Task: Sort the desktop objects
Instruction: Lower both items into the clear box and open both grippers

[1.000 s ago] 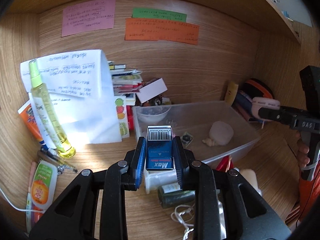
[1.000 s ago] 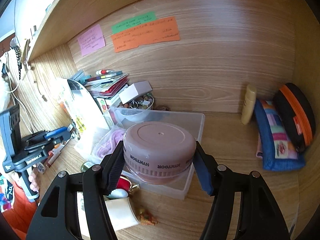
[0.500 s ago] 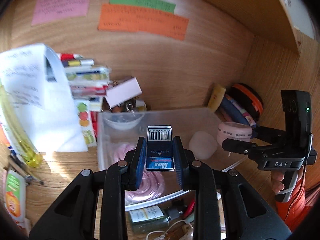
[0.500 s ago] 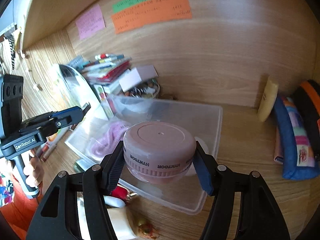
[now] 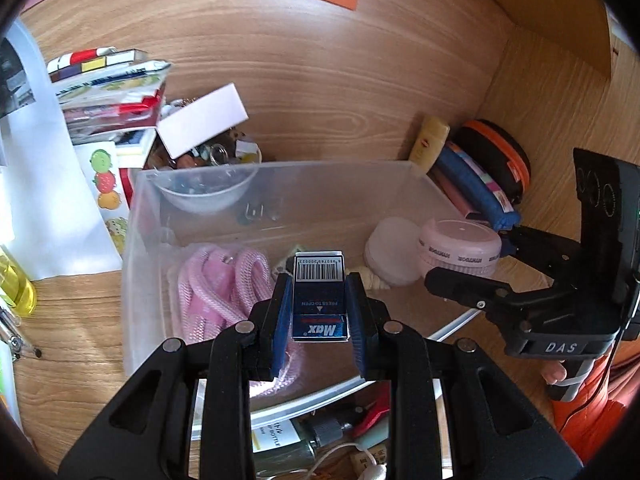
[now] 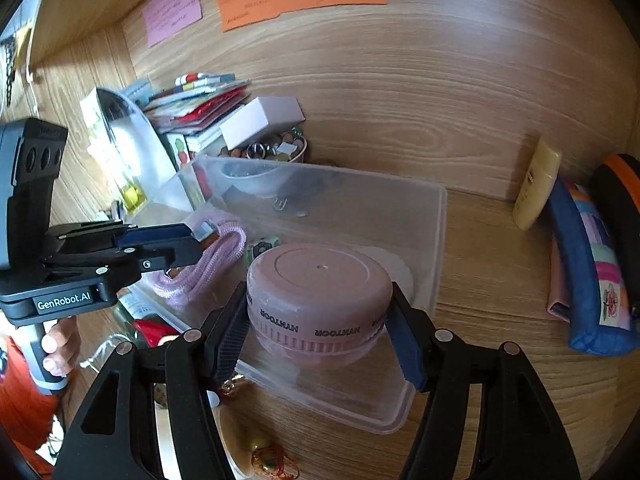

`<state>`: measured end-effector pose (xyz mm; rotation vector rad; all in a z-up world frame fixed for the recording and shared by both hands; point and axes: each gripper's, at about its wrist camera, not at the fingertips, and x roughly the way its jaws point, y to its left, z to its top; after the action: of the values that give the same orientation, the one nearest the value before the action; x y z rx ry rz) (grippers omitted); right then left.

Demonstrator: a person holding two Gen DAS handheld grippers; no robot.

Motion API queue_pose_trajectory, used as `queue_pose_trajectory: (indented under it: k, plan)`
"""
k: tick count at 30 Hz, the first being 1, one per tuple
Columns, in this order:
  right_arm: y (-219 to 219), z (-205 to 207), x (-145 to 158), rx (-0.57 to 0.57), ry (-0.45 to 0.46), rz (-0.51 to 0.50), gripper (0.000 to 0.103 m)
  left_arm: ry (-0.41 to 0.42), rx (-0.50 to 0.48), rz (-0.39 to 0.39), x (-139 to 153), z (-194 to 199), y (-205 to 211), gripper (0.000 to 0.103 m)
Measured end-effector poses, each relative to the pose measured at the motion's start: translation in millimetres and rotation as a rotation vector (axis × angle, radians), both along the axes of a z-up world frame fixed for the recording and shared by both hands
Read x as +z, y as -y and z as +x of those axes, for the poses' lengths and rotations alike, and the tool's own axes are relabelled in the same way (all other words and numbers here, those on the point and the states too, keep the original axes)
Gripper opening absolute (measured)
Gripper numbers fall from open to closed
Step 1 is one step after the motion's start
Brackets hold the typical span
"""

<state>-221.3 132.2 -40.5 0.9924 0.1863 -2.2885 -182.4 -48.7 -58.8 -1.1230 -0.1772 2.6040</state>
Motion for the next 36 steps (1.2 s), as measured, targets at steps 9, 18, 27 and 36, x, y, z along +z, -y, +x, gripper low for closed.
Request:
queue_pose_trajectory:
  k: [9,18,27,36]
  plan:
    - [7,3,-3,0.034,0.015,0.015,0.061,0.039,-0.021,0.017,-6,-2,-9,0.026]
    - [4,5,0,0.031,0.015,0.02,0.061,0.046,-0.016,0.015,-5,3,-14,0.026]
    - [7,9,1,0.016,-0.034,0.053,0.066,0.03,0.001,-0.001,-4,4,-11,0.038]
    - [10,16,5,0.029,-0.081,0.073,0.072,0.002,0.037,0.024,-1,8,1,0.051]
